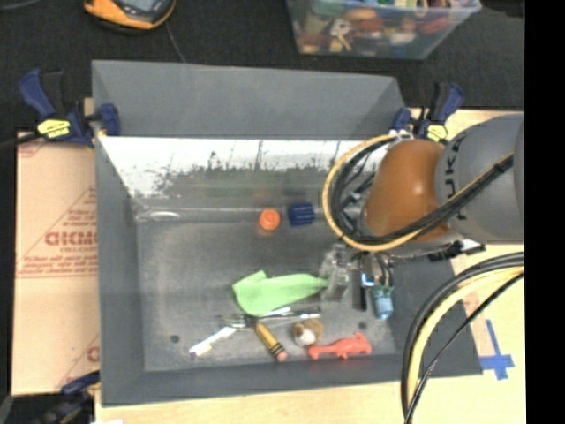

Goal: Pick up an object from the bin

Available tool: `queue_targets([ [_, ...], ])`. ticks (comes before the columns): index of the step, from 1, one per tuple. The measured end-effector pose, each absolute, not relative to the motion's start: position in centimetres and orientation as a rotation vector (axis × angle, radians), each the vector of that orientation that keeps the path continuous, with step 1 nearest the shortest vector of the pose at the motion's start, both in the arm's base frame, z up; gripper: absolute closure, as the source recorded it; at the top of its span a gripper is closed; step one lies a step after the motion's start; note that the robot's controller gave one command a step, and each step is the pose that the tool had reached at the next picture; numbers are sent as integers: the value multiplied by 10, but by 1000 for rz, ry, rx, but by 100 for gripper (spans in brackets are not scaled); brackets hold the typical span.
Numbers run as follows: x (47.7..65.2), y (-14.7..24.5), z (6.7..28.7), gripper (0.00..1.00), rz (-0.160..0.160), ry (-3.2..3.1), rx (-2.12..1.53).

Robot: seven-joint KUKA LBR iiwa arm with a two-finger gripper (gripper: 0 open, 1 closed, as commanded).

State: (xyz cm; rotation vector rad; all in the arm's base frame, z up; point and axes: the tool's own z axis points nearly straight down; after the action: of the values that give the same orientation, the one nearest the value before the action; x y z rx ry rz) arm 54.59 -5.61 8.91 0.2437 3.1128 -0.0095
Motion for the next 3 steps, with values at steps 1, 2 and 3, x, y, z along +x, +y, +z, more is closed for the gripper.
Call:
queue_targets([
  [1, 552, -36, 83, 100, -5, 3103, 320],
  [2, 546, -57, 72, 100, -10, 3100, 322],
  [3, 553, -23, 84, 100, -3, 3095, 351],
])
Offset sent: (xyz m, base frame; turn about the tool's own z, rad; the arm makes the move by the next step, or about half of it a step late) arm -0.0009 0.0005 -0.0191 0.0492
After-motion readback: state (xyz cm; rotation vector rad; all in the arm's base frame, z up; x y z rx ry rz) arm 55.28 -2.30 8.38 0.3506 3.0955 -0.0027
